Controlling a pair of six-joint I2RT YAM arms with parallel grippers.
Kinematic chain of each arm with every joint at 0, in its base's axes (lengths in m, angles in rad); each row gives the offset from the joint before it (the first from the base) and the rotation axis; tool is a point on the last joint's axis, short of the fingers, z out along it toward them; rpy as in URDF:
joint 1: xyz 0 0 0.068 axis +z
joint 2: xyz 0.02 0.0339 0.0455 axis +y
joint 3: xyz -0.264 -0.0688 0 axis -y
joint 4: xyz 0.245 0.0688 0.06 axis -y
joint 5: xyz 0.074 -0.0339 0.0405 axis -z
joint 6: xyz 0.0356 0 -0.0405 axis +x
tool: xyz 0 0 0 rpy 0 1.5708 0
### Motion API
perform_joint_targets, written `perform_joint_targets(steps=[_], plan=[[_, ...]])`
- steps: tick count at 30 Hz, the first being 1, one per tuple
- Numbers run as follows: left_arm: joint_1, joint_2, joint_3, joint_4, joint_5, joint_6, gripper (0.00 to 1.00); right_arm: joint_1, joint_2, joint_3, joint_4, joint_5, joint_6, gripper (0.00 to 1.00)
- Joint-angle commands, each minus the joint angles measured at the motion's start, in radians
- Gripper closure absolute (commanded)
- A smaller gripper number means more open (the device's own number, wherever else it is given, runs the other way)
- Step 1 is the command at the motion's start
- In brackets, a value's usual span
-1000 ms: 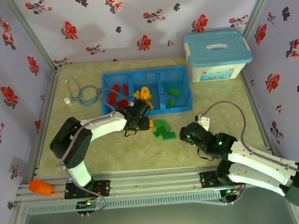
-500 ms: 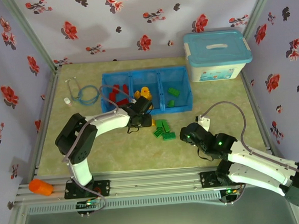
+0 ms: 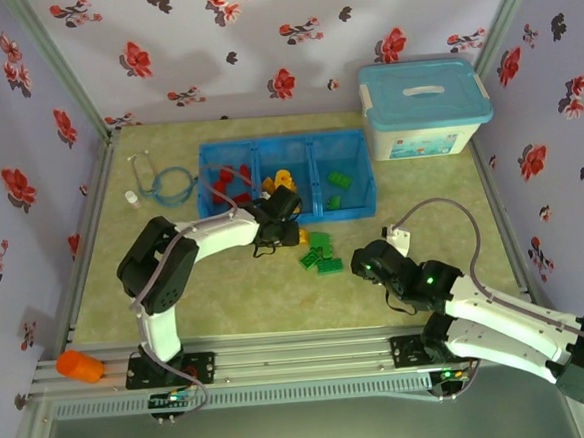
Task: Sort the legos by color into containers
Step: Pick up the lego from the center of the table.
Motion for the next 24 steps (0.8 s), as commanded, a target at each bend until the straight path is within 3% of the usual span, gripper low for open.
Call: perform_joint_targets(steps=[1, 5, 9, 18, 24], plan=[[0.005, 0.026, 0.02, -0.027, -0.009, -0.006, 0.47, 0.008, -0.003, -0.004, -0.002, 0.029, 0.01, 0.33], [0.001, 0.03, 0.028, -0.049, -0.023, -0.002, 0.61, 0.008, -0.003, -0.003, -0.004, 0.029, 0.011, 0.33], [-0.017, 0.004, 0.028, -0.074, -0.046, 0.003, 0.67, 0.008, -0.003, -0.001, -0.004, 0.032, 0.008, 0.33], [-0.051, -0.141, 0.048, -0.144, -0.111, 0.03, 0.7, 0.007, -0.004, -0.021, 0.011, 0.023, 0.017, 0.33], [-0.005, -0.138, 0.162, -0.199, -0.124, 0.098, 0.69, 0.007, -0.003, -0.024, 0.013, 0.013, 0.024, 0.33]])
